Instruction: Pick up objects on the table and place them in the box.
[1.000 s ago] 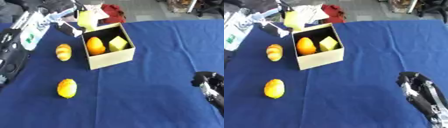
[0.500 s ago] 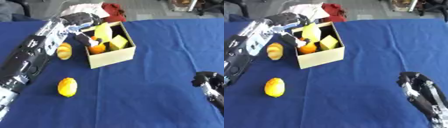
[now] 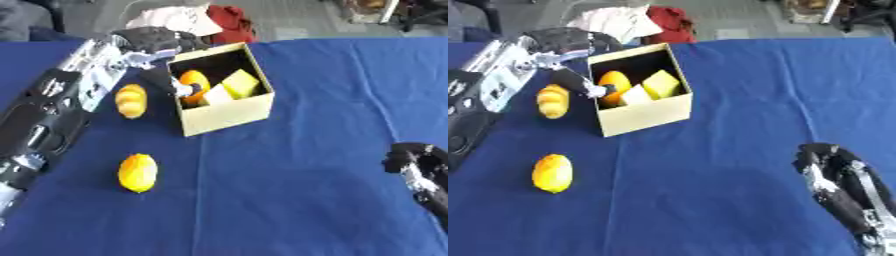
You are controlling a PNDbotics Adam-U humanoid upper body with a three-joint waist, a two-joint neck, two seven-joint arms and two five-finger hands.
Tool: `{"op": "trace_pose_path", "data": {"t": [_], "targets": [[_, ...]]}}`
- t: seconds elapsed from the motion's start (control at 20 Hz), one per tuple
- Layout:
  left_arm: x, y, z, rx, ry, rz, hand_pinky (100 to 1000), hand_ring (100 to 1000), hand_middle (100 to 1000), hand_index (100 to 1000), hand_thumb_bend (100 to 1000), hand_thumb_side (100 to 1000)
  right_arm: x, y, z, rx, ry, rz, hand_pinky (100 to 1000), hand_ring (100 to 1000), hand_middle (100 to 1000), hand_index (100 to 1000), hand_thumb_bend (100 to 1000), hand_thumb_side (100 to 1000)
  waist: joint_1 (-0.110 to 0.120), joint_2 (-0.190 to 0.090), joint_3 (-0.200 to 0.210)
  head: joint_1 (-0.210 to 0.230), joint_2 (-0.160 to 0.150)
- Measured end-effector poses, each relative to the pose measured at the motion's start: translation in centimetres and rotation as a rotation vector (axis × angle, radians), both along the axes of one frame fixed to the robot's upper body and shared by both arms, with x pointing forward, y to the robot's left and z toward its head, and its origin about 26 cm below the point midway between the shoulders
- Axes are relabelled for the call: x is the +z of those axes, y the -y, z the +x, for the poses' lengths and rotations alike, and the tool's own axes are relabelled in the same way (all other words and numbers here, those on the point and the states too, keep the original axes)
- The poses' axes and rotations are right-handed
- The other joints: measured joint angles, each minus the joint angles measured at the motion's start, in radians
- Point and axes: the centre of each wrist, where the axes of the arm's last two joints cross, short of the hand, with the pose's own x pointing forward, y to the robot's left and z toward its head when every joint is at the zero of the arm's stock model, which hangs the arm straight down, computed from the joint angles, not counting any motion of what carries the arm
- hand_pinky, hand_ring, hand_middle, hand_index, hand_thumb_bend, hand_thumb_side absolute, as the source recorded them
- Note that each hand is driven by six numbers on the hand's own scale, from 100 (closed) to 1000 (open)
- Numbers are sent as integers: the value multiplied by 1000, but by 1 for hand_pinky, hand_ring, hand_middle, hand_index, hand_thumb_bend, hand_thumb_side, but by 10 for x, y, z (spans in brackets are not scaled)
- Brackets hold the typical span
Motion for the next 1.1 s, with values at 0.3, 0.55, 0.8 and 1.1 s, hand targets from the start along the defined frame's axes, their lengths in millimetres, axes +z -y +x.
{"op": "trace_pose_path", "data": {"t": [0.3,0.55,0.8,1.1], "targets": [[14,-12,-25,-78,-14,11,883,857,902,986,367,799,0,1,0,-5,1,1,643,624,589,695,100,446,0,0,5,-8,0],[20,-26,-73,-152,-111,77,852,814,848,946,378,698,0,2,0,-9,3,1,643,624,589,695,100,443,0,0,16,-17,-1],[13,-29,-103,-154,-234,145,831,780,803,901,371,648,0,2,0,-10,4,1,643,624,589,696,100,433,0,0,22,-24,-2],[-10,-29,-109,-142,-350,192,828,781,807,900,410,687,0,2,0,-11,5,0,643,624,589,696,100,435,0,0,22,-25,-4]]}}
